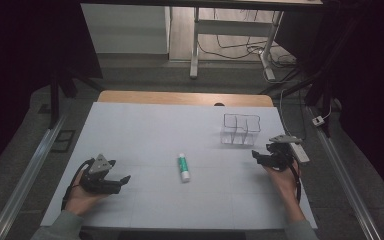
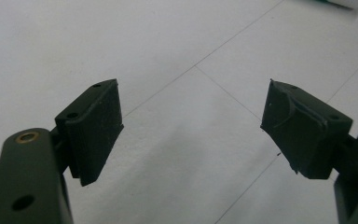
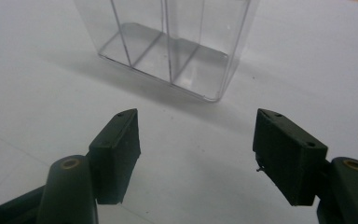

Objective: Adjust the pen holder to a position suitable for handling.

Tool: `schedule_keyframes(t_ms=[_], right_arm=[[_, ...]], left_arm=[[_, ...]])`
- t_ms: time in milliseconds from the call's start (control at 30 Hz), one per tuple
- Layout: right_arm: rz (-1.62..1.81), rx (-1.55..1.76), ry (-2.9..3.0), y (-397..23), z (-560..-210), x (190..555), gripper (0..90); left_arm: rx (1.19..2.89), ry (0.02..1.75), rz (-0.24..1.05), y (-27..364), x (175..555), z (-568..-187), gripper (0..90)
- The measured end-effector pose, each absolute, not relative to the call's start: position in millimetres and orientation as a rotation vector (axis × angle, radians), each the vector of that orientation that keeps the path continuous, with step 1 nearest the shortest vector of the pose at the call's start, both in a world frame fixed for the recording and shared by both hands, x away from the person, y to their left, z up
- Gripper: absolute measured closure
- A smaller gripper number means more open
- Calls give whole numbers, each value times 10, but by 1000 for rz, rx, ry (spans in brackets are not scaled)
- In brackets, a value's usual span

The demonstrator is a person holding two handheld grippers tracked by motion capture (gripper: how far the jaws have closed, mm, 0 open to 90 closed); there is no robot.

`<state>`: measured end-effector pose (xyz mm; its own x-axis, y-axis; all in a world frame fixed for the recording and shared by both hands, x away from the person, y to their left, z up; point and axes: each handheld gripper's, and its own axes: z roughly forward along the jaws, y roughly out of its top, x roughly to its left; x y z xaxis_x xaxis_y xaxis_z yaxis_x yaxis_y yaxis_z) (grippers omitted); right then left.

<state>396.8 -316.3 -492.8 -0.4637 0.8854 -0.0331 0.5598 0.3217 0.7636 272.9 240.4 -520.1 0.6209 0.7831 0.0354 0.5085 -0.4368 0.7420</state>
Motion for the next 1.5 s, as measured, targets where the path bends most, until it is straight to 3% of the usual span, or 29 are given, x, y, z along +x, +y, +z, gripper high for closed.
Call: schedule_keyframes(t_ms=[400, 633, 900, 1500], right_arm=[[908, 1335, 2099, -3248, -4948, 4149, 492], [907, 1343, 2099, -3281, -4938, 4304, 644], [907, 1330, 2084, -3274, -4902, 4448, 886], [939, 1279, 2085, -3158, -4897, 4724, 888]], left_arm=[[2131, 1004, 492, 2398, 2727, -5204, 198], [2139, 1010, 498, 2390, 2729, -5211, 198], [2136, 1014, 502, 2392, 2726, -5206, 199], [2139, 1017, 501, 2391, 2713, -5205, 201]])
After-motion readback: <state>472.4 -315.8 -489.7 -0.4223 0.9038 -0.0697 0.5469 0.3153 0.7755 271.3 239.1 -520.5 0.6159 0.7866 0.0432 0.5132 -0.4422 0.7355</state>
